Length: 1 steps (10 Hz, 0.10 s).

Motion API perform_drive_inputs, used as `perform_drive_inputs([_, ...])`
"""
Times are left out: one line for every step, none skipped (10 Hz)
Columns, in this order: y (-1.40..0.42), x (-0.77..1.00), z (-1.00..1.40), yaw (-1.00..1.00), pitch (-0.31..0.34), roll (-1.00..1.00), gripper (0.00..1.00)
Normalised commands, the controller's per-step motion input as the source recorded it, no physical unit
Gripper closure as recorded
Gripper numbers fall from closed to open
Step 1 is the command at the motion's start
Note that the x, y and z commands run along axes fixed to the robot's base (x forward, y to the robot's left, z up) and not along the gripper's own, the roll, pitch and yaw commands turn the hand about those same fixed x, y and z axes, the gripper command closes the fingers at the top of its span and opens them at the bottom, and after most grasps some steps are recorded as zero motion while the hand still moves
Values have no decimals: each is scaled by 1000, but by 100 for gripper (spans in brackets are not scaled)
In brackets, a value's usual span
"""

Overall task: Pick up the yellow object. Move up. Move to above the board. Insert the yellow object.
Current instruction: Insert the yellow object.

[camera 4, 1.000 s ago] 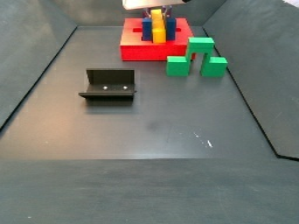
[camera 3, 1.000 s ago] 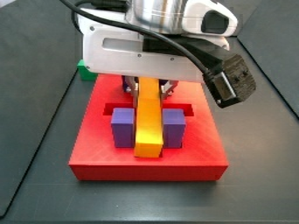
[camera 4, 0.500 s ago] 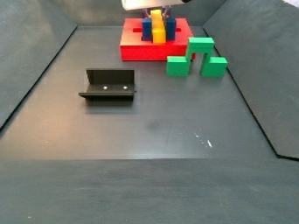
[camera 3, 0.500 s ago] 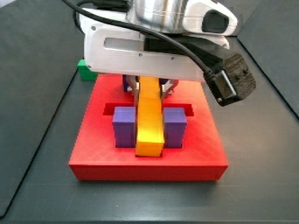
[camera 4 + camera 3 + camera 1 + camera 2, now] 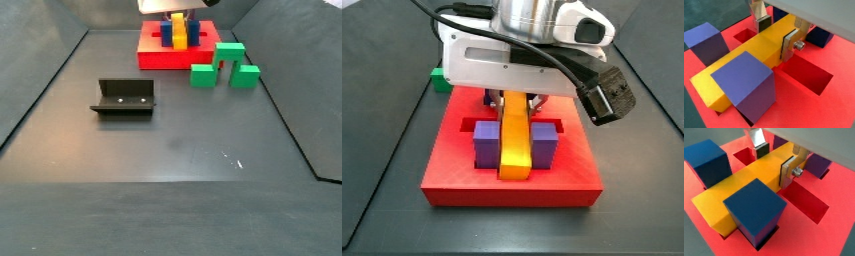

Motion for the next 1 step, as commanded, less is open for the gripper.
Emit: perform_drive_inputs([0, 0, 0, 0, 0, 0, 100])
